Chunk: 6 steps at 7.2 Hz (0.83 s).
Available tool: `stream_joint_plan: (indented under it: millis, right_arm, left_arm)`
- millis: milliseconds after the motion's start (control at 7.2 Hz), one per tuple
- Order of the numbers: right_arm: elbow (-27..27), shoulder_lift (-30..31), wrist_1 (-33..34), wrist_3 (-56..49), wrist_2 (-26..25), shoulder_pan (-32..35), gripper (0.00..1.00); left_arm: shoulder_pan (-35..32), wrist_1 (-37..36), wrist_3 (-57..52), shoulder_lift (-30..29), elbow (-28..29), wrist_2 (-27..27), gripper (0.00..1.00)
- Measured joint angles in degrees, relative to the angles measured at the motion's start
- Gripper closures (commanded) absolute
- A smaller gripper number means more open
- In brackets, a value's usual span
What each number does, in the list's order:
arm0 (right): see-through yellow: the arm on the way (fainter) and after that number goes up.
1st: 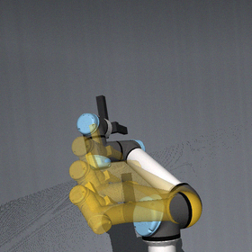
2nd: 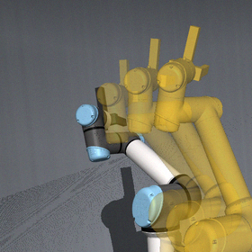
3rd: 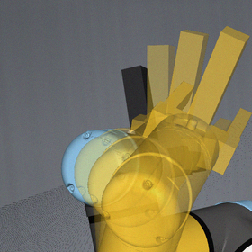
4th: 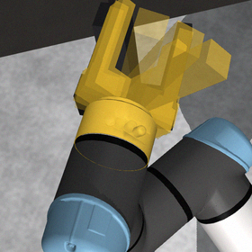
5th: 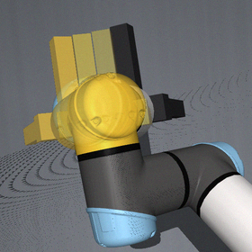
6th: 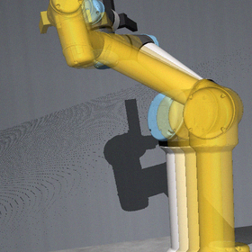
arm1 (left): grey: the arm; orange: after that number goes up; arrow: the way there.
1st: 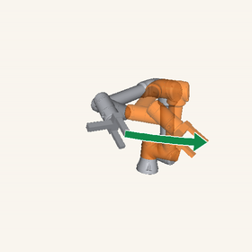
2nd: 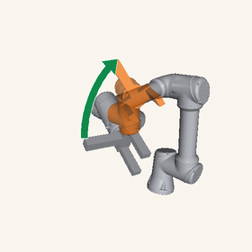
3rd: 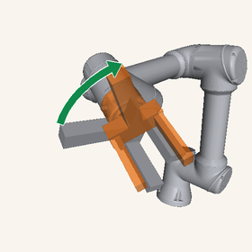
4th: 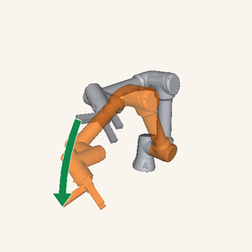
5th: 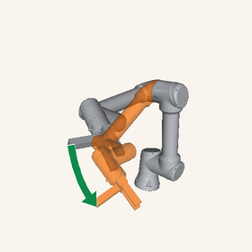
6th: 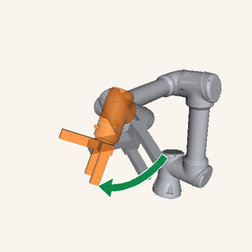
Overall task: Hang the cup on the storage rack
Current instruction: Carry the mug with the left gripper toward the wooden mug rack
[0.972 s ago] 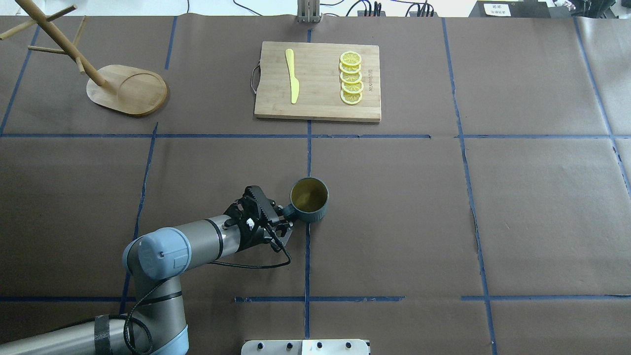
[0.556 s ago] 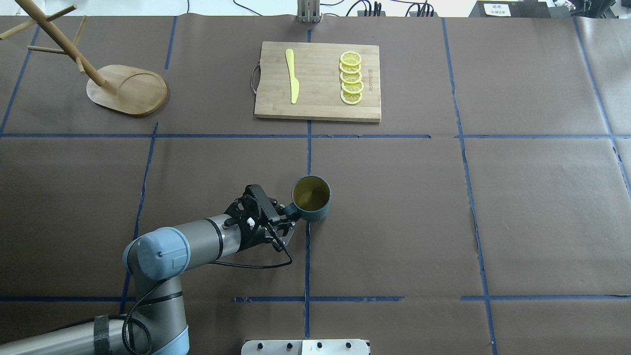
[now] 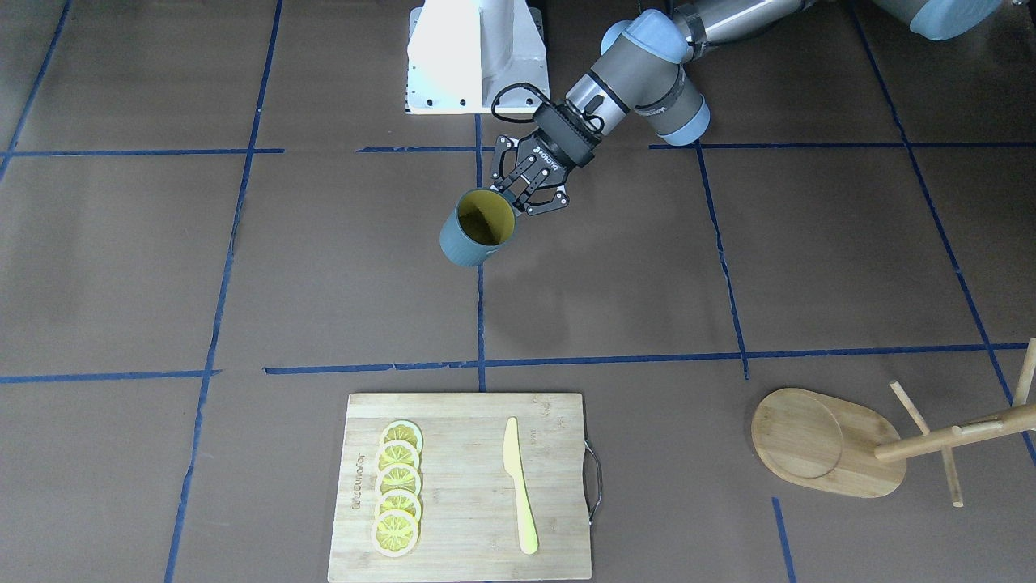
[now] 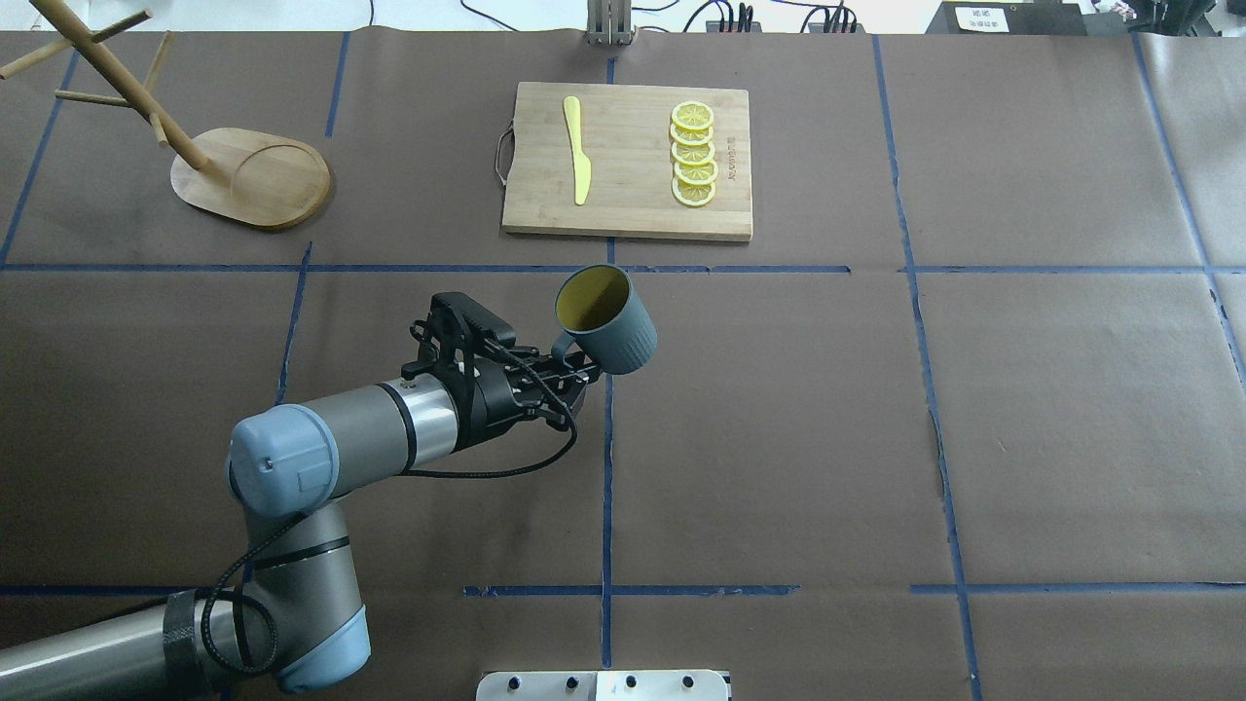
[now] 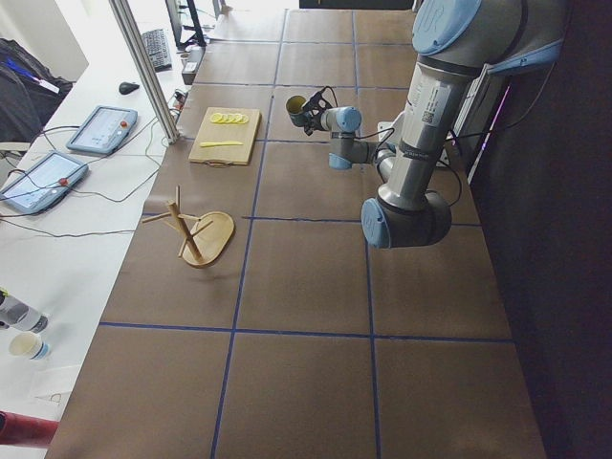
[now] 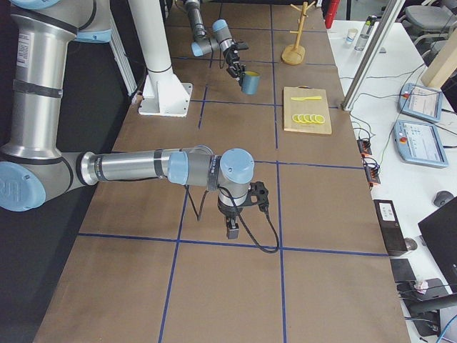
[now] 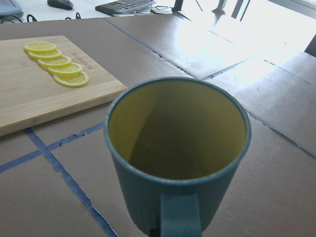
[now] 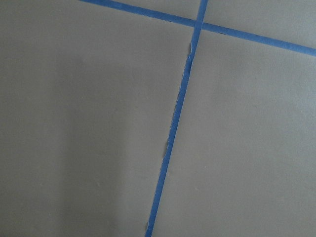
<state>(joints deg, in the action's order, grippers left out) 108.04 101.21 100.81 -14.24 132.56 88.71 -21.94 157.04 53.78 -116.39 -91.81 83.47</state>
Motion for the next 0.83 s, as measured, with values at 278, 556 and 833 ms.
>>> stream_joint_plan:
  millis: [278,556,833]
  right_arm:
    - [0.0,-0.1,0.0,0.0,0.1,0.0,0.00]
    - [0.0,-0.1,0.0,0.0,0.1,0.0,0.00]
    - [0.1,-0.1,-0.1,-0.1,0.1,0.0,0.00]
  left_arm:
    - [-3.6,-0.2,15.5,0.0,-0.3,0.3,1.00]
    - [-8.5,-0.4,30.1,0.0,-0.4,3.6,1.00]
    - [-15.2,-0.4,45.5,0.0,-0.4,10.1,1.00]
